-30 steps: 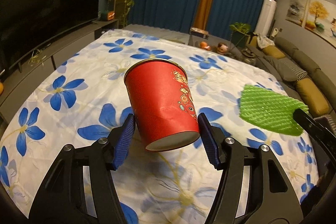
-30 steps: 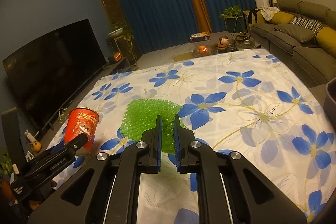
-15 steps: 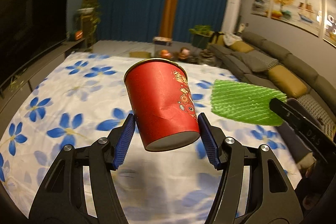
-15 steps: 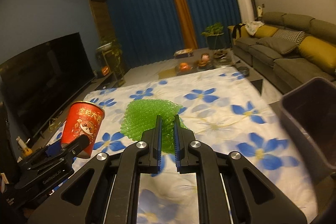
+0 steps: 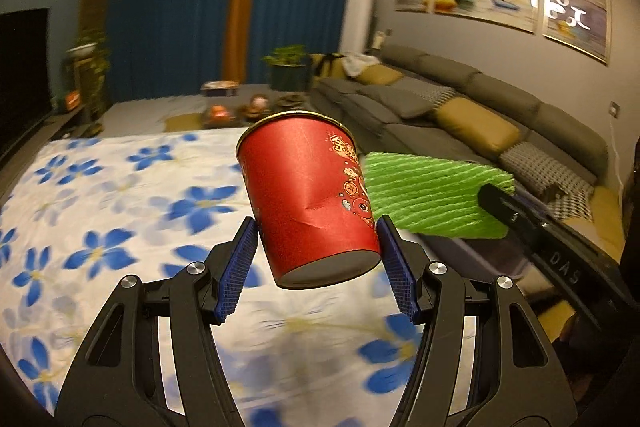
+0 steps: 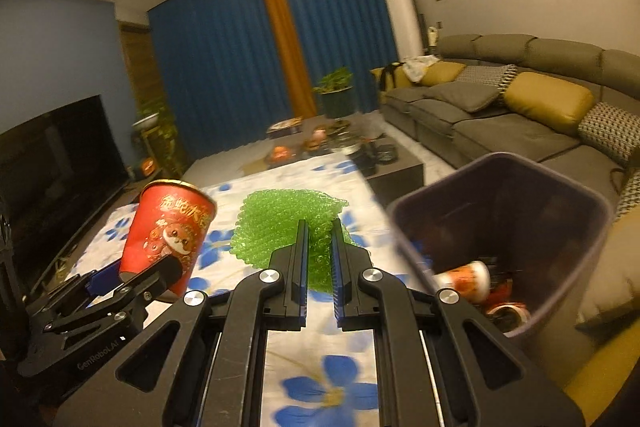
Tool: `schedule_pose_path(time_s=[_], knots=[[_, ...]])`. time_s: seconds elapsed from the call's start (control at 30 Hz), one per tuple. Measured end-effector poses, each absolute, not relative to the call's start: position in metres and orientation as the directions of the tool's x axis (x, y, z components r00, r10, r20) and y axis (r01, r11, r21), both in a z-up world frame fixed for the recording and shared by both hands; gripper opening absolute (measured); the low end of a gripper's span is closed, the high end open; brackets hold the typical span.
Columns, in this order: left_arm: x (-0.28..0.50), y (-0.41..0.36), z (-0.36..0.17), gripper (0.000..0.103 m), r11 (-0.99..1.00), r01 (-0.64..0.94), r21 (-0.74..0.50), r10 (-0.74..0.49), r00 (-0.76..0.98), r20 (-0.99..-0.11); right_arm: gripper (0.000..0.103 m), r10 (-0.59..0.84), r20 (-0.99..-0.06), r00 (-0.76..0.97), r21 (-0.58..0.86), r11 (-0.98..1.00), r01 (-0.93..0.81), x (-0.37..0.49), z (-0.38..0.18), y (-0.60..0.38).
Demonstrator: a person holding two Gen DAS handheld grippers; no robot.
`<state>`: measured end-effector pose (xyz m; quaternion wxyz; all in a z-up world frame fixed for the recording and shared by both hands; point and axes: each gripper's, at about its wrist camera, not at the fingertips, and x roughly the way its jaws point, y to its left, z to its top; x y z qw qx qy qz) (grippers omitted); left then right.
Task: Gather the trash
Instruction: 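Lift and carry the red cup and green sleeve over the gray bin, then open both tools to drop the cup and sleeve into the bin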
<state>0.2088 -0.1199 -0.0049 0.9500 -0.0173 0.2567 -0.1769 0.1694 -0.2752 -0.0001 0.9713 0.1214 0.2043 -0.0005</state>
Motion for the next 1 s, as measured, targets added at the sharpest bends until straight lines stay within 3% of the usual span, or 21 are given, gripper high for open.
schedule_pose_path(time_s=[0.53,0.7,0.87,1.0], knots=[[0.236,-0.244,-0.022,0.06,0.807,0.571,-0.151,-0.561,0.662,-0.497,0.011,-0.289,-0.393,0.873,0.139,0.92,0.367,0.151,-0.013,-0.366],[0.245,-0.273,-0.036,0.061,0.777,0.609,-0.159,-0.59,0.618,-0.52,0.013,-0.321,-0.408,0.855,0.13,0.906,0.402,0.154,-0.024,-0.384],[0.253,-0.296,-0.047,0.061,0.744,0.649,-0.156,-0.615,0.576,-0.538,0.02,-0.306,-0.419,0.855,0.144,0.907,0.395,0.159,-0.032,-0.392],[0.261,-0.299,-0.06,0.067,0.743,0.652,-0.154,-0.605,0.555,-0.571,0.037,-0.296,-0.431,0.852,0.177,0.899,0.401,0.16,-0.036,-0.404]])
